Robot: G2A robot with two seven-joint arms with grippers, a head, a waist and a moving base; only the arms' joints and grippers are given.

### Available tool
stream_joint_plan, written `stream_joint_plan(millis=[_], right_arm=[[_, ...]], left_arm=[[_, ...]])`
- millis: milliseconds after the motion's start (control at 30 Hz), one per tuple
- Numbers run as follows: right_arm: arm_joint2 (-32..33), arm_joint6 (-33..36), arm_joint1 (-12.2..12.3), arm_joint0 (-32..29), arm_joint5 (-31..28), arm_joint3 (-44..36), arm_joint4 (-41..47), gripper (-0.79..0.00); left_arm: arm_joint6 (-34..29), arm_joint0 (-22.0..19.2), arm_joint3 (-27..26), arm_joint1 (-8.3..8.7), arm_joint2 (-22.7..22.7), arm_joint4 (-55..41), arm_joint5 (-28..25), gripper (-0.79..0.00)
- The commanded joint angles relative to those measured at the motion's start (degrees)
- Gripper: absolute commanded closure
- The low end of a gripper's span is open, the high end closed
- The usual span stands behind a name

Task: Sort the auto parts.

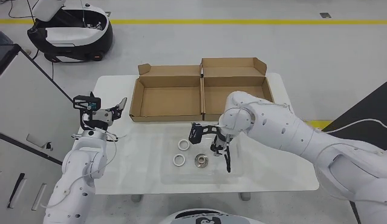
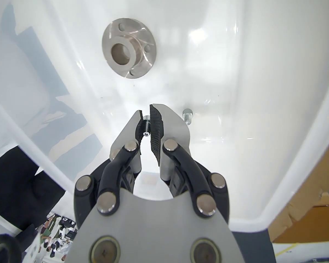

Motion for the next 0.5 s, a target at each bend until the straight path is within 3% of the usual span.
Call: stream_joint_plan(millis=[0,267,467], right_arm=[[1.07,0.46,1.13,-0.46,0.46,-2.04,0.63,0.0],[8.18,-1.53,6.09,-4.76,-1.24,-9.1,5.62,0.0],[14.35,-8.4,9.89,-10.16,-8.4,-11.18,12.51,0.0]], left_arm=[[0.0,0.0,0.0,0.0,0.0,0.0,0.0,-0.785],[0.0,0.0,0.0,0.0,0.0,0.0,0.0,-0.785],[0.0,0.0,0.0,0.0,0.0,0.0,0.0,-0.785]])
